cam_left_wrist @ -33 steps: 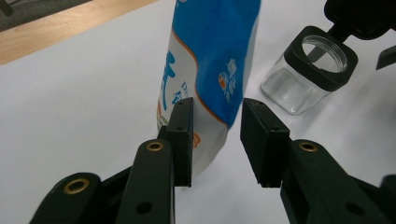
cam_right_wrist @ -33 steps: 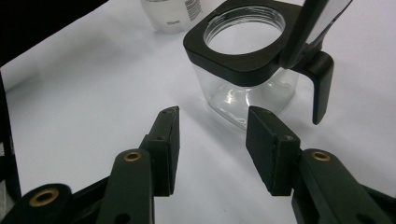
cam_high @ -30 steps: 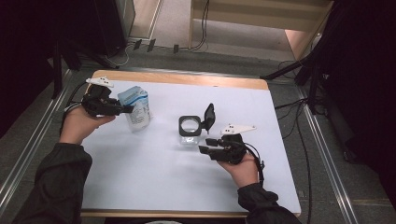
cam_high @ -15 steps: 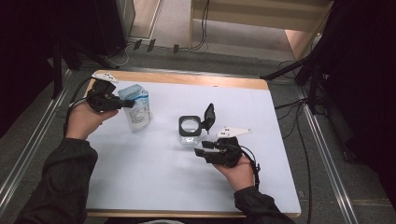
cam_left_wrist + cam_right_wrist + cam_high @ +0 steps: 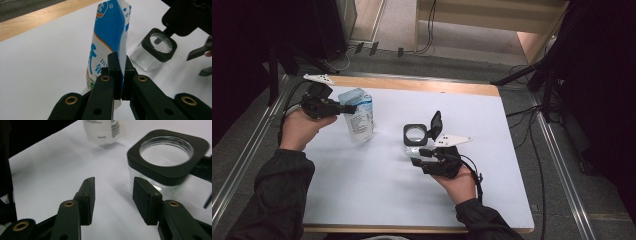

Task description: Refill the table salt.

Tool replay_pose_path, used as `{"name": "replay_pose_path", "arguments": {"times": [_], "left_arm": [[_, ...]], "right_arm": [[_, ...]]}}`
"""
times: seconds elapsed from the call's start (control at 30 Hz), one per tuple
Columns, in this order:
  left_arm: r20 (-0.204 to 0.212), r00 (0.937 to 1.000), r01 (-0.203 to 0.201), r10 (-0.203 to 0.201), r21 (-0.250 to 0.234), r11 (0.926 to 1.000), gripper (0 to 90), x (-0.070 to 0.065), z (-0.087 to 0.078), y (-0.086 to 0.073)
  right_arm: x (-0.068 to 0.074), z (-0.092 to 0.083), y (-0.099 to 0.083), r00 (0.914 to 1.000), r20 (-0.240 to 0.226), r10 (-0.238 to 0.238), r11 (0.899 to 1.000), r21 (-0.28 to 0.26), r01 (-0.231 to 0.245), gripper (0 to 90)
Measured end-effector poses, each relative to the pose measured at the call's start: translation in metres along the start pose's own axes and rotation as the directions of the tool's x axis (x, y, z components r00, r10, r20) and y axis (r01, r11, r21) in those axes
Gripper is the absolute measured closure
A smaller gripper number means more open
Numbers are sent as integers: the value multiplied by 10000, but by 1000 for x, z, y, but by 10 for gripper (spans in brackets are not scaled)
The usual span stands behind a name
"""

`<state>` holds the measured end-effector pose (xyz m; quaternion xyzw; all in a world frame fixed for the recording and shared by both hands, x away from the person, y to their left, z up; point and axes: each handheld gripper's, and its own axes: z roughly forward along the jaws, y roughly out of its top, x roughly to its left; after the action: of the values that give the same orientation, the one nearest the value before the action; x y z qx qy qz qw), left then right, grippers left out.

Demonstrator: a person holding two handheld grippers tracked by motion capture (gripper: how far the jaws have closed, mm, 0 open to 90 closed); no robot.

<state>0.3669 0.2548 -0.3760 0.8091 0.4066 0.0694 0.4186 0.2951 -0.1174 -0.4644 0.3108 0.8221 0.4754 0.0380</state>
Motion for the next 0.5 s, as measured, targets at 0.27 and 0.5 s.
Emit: {"name": "replay_pose_path", "arguments": {"times": [0.27, 0.5], "left_arm": [[-185, 9998, -46, 47, 29, 10000, 900, -18, -21, 3], [-109, 9999, -56, 57, 118, 9999, 900, -30, -31, 1]], "right_arm": [[16, 19, 8, 9984, -501, -248, 9995, 199, 259, 538], [25, 38, 14, 9947, -858, -562, 9977, 318, 591, 513]]}}
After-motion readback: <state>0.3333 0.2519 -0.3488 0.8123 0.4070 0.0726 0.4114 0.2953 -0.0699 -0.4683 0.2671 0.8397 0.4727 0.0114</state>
